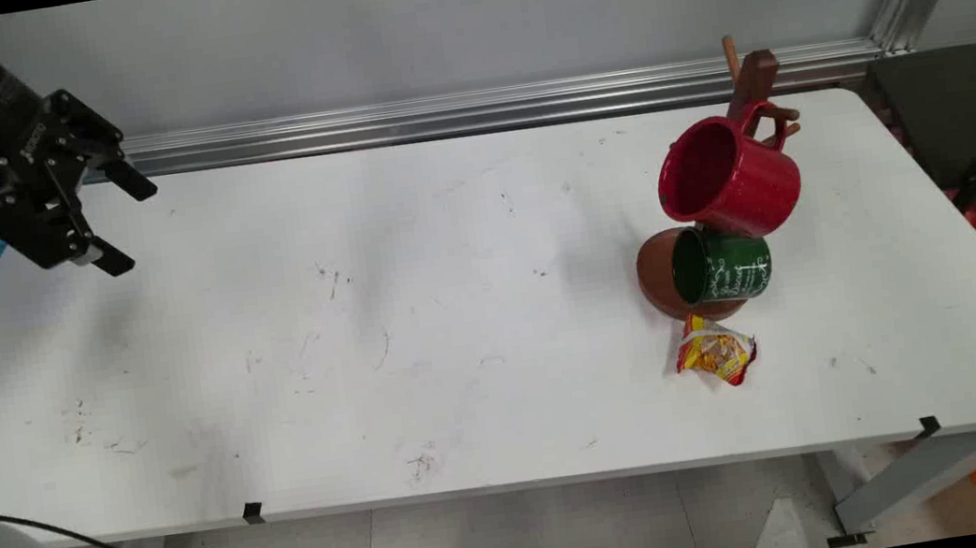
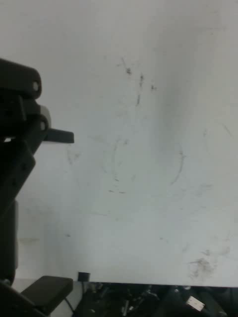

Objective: Pick up the red mug from the rack

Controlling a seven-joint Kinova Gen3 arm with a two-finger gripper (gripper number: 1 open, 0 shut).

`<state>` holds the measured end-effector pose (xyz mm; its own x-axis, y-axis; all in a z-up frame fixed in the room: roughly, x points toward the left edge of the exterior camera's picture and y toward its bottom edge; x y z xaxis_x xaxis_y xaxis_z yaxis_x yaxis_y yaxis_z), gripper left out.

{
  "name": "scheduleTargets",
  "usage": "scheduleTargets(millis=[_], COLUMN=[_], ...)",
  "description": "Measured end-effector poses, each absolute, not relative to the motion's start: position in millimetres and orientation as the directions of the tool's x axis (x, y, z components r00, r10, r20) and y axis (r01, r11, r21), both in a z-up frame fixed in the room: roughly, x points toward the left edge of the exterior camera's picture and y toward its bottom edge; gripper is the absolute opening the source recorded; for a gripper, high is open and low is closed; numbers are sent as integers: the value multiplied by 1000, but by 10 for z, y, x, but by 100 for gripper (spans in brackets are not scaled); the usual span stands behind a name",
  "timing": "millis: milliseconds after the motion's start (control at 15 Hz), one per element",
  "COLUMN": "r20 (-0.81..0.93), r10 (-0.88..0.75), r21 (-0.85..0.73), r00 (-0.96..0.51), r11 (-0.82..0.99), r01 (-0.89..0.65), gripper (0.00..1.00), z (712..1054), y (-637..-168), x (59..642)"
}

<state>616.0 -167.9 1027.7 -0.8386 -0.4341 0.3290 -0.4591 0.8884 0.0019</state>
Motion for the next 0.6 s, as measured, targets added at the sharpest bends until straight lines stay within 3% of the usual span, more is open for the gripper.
scheduleTargets(millis=[600], r20=[474], r10=[-461], r21=[53], r00=[-750], r11=[866], r01=[-498], gripper=[100], z=[10447], y=[-1944], x=[5449])
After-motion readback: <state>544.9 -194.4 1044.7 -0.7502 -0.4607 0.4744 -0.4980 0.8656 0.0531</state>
